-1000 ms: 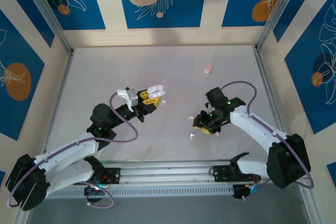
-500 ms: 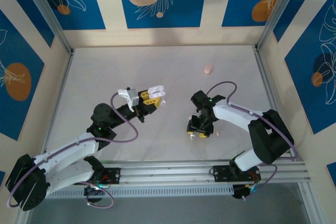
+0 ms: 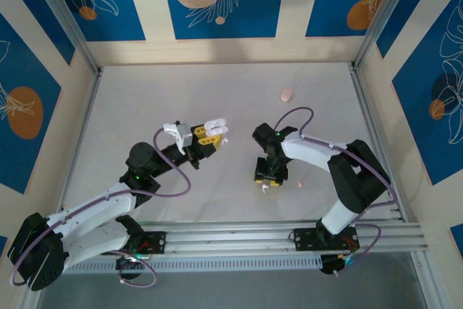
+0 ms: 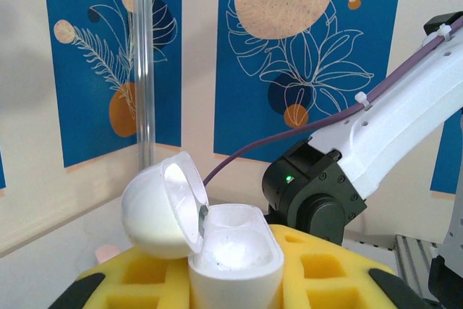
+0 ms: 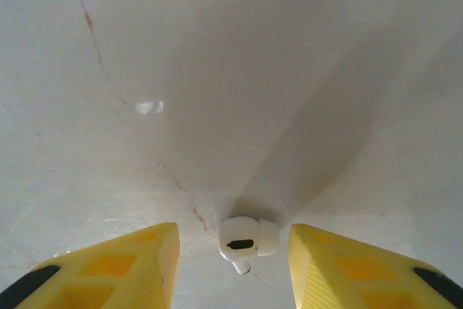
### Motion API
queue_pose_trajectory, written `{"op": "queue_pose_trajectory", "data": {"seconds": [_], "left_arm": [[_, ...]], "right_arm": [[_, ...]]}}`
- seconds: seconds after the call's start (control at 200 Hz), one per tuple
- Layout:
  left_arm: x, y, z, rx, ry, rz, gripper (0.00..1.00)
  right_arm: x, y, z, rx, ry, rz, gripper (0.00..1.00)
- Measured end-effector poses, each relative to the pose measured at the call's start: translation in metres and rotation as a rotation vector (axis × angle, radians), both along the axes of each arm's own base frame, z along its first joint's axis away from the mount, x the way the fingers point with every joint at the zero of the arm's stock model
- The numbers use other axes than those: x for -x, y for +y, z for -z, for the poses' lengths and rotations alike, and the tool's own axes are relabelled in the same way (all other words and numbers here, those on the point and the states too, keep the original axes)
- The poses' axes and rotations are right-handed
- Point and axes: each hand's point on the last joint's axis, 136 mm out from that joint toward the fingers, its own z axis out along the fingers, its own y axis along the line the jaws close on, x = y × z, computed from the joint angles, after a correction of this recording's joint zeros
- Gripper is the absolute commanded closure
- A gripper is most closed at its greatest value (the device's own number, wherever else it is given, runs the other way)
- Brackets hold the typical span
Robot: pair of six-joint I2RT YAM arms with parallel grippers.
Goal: Insert the wireless bluetooth earbuds into the charging case
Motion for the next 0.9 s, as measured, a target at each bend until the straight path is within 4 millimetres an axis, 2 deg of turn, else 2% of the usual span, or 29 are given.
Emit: {"op": "queue_pose_trajectory", "data": {"seconds": [0.51, 0.69, 0.895], "left_arm": [[0.000, 0.000, 0.001, -0.001, 0.001, 0.000, 0.84], [0.001, 0.000, 0.001, -0.001, 0.001, 0.000, 0.84], [0.001, 0.000, 0.001, -0.001, 0.001, 0.000, 0.84]], "right_arm": [[0.008, -0.002, 0.008, 0.053, 0.031, -0.015, 0.62], [0.009, -0.002, 0.010, 0.059, 0.038, -0.015, 0.67], [0.008, -0.003, 0.011, 0.067, 0.036, -0.010, 0.66]]}}
